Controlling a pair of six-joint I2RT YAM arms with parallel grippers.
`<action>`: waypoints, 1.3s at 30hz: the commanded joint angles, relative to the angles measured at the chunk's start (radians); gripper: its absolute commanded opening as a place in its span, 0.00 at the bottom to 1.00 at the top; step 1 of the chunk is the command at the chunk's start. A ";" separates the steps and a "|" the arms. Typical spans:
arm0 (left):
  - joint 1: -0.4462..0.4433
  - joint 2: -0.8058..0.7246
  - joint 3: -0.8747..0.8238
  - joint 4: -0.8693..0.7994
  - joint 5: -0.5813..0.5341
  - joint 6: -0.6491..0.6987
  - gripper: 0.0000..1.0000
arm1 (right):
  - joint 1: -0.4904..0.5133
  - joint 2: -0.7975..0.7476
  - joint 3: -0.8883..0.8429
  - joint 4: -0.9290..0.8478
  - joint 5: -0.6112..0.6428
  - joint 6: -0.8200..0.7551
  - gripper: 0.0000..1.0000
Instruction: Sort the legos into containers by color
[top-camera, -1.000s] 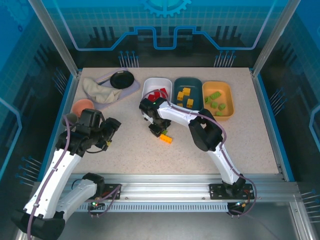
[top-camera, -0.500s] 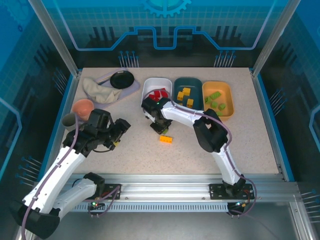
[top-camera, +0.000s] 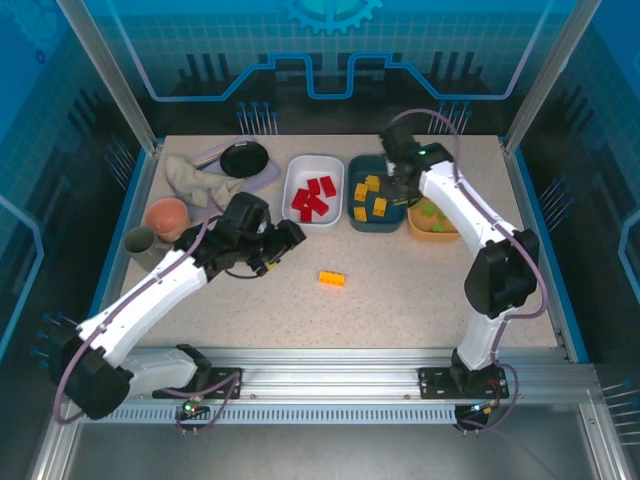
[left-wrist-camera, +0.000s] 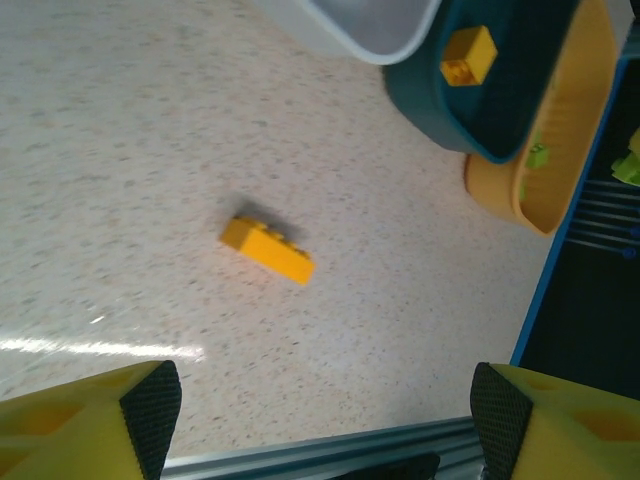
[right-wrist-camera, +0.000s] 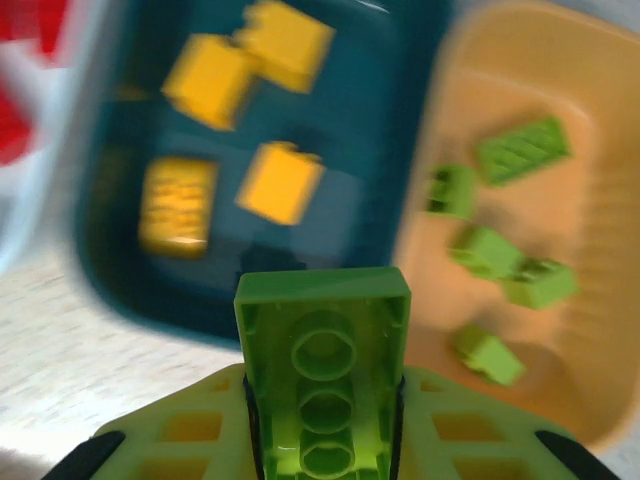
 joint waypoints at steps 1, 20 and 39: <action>-0.029 0.093 0.088 0.059 0.042 0.056 0.80 | -0.091 0.038 0.004 -0.054 0.054 0.053 0.30; -0.106 0.496 0.455 0.016 0.102 0.177 0.79 | -0.357 0.555 0.484 -0.174 0.069 0.113 0.35; -0.122 0.540 0.504 -0.234 -0.053 0.322 0.83 | -0.232 0.270 0.412 -0.057 -0.037 0.091 0.68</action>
